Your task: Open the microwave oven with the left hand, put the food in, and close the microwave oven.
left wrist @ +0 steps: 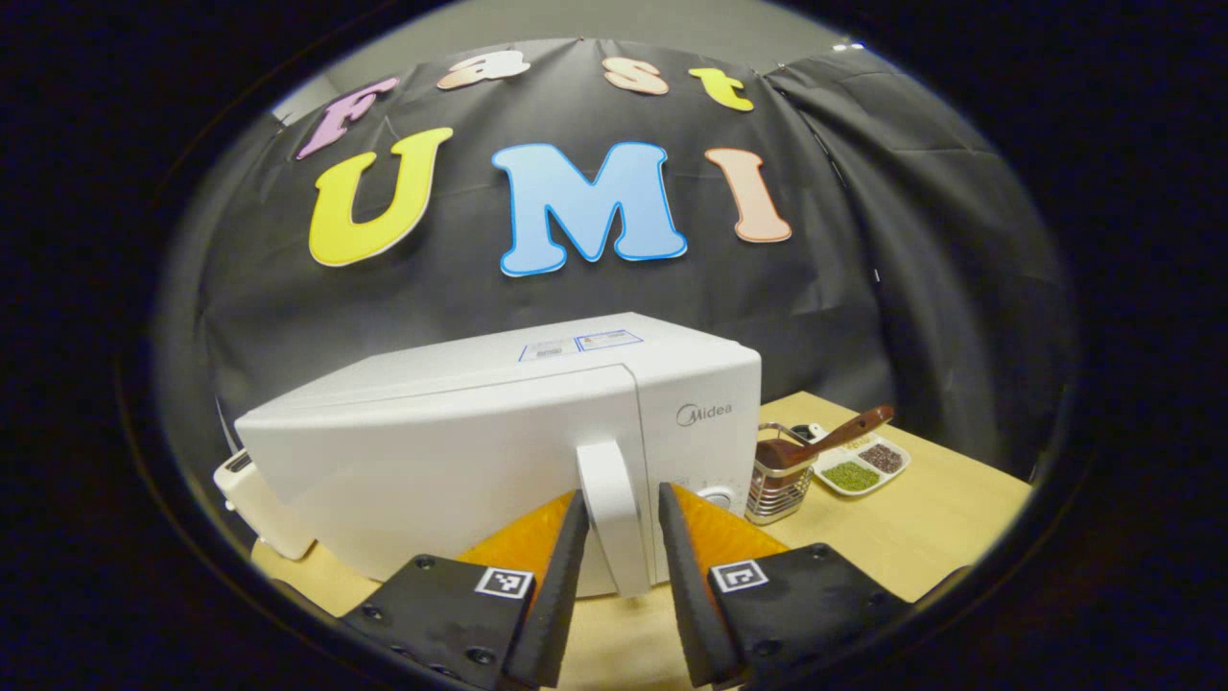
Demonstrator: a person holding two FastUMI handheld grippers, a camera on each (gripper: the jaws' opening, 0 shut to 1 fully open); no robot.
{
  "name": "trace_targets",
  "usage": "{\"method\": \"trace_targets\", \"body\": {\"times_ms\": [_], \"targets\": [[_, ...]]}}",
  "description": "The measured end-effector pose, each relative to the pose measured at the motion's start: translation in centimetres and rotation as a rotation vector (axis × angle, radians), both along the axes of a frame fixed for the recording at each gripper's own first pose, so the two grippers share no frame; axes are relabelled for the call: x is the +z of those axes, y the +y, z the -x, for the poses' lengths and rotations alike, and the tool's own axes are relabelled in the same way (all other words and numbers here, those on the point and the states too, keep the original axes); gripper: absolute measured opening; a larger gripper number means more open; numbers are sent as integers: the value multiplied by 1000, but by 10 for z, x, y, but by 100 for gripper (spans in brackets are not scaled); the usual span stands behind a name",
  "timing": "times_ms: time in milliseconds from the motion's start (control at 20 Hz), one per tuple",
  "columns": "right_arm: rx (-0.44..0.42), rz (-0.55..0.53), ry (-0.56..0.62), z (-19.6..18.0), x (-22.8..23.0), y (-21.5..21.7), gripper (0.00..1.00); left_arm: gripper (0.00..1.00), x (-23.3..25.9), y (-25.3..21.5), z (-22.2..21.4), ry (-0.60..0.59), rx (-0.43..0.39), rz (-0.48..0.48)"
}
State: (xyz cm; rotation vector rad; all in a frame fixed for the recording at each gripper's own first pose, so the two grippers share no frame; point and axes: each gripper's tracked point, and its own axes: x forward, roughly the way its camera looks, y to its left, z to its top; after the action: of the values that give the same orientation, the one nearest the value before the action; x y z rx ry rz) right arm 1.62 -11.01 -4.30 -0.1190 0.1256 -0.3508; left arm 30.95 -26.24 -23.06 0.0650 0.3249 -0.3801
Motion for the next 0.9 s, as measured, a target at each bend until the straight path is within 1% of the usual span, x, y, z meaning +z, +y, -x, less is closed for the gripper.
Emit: {"method": "trace_targets", "body": {"times_ms": [100, 200, 250, 300, 400, 500, 550, 600, 650, 700, 900], "targets": [[-2, 5, 0, 2, 1, -3, 98, 43, -2, 3, -3, 5, 14, 5], [-4, 6, -4, 5, 3, -5, 98, 34, -1, 3, -2, 26, 16, 30], [-4, 6, -4, 6, 3, -6, 98, 34, -2, 3, -2, 39, 15, 40], [-2, 4, -5, 8, 4, -7, 98, 29, -1, 3, -1, 46, 13, 45], [21, -20, -16, 10, 5, -3, 98, 22, 0, 3, 1, 48, 16, 47], [36, -25, -21, 12, 4, -2, 98, 16, 1, 6, 2, 69, 27, 72], [41, -17, -20, 13, 4, -2, 98, 15, -3, 7, 11, 105, 36, 67], [49, -11, -19, 15, 5, -2, 98, 15, -3, 13, 24, 102, 44, 73], [55, -10, -24, 15, 6, -3, 98, 16, 3, 17, 36, 53, 35, 70], [69, -17, -31, 14, 7, -1, 98, 15, 8, 21, 47, 35, 31, 68], [145, -35, -49, 9, 9, 9, 98, 15, 6, 44, 86, 55, 32, 63]]}}
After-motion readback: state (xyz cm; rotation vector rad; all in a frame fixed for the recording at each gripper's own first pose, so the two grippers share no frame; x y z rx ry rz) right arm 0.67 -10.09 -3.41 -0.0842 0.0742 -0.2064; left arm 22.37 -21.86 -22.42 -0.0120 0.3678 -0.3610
